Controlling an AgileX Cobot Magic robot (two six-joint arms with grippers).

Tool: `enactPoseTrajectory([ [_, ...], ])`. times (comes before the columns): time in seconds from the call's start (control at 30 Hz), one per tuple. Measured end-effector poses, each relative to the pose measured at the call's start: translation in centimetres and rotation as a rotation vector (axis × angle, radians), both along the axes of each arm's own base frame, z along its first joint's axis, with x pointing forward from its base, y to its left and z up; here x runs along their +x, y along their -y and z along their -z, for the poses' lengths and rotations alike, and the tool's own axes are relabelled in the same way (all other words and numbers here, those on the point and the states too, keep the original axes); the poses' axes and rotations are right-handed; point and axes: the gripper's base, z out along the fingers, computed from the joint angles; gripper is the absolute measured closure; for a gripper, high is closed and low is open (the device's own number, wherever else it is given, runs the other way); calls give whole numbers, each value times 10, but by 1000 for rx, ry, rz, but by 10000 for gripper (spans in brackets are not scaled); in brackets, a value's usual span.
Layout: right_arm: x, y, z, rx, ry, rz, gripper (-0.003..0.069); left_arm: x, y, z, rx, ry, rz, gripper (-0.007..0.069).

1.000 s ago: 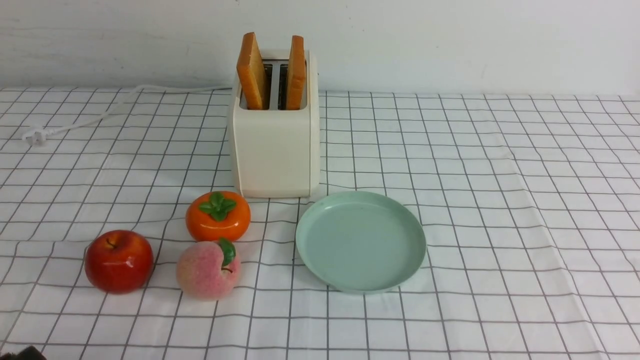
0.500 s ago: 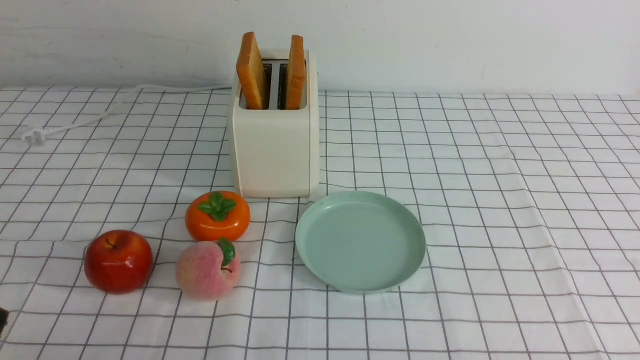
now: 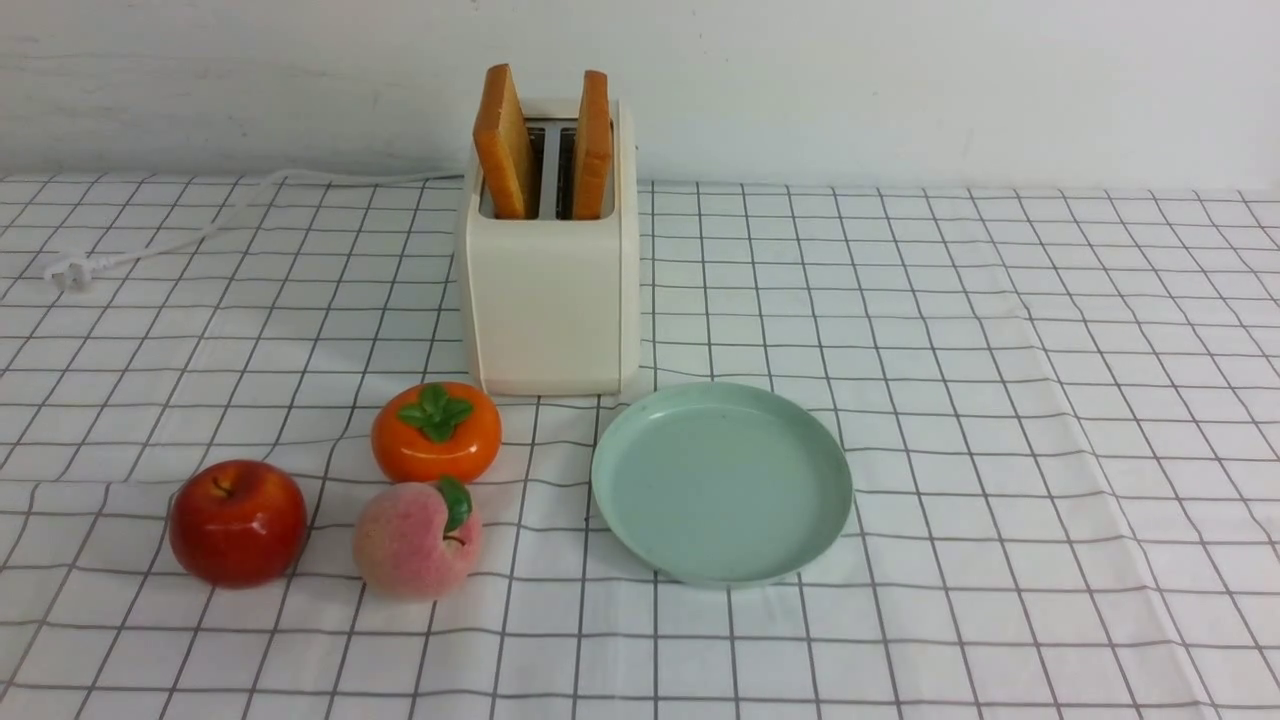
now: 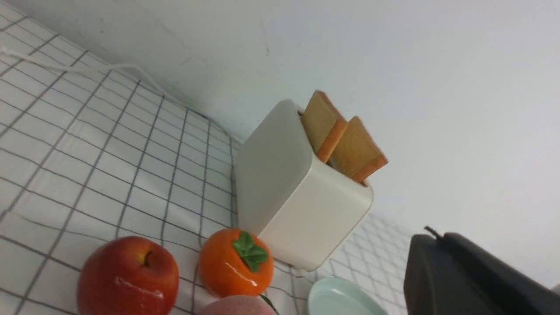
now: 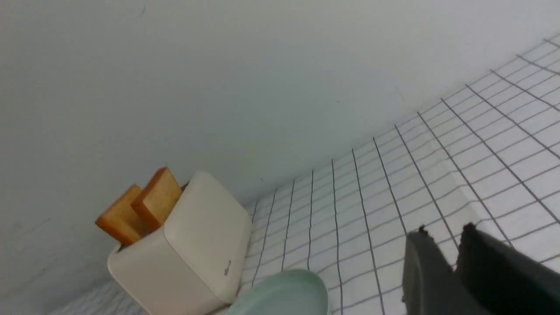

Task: Take toasted bread from bread machine on white checkered table place on plate.
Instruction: 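Reach for a toast slice standing in the toaster with the left gripper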

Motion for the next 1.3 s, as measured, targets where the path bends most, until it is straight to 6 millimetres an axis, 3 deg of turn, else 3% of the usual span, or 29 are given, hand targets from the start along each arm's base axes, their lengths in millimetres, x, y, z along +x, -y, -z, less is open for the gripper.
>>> enactPoseTrajectory([
  [0.13, 9, -9, -54, -236, -189, -136, 655, 41, 6, -25, 107, -88, 6, 638],
  [0.3, 31, -22, -102, -476, -349, -334, 662, 101, 15, -47, 200, -192, 25, 638],
  [0.4, 47, -30, -131, -557, -309, -397, 662, 142, 24, -61, 259, -231, 52, 638],
  [0.57, 65, -41, -160, -556, -198, -449, 661, 186, 51, -75, 346, -198, 135, 638],
  [0.67, 69, -45, -168, -544, -158, -480, 660, 205, 65, -75, 382, -209, 175, 636],
  [0.7, 72, -50, -174, -536, -129, -513, 659, 223, 74, -72, 400, -233, 196, 617],
  [0.8, 73, -53, -179, -531, -95, -547, 659, 249, 82, -67, 417, -261, 206, 543],
  [1.1, 70, -58, -189, -510, -17, -580, 656, 327, 103, -50, 435, -268, 206, 177],
  [1.3, 70, -58, -189, -512, -14, -581, 656, 369, 114, -30, 449, -268, 205, 141],
])
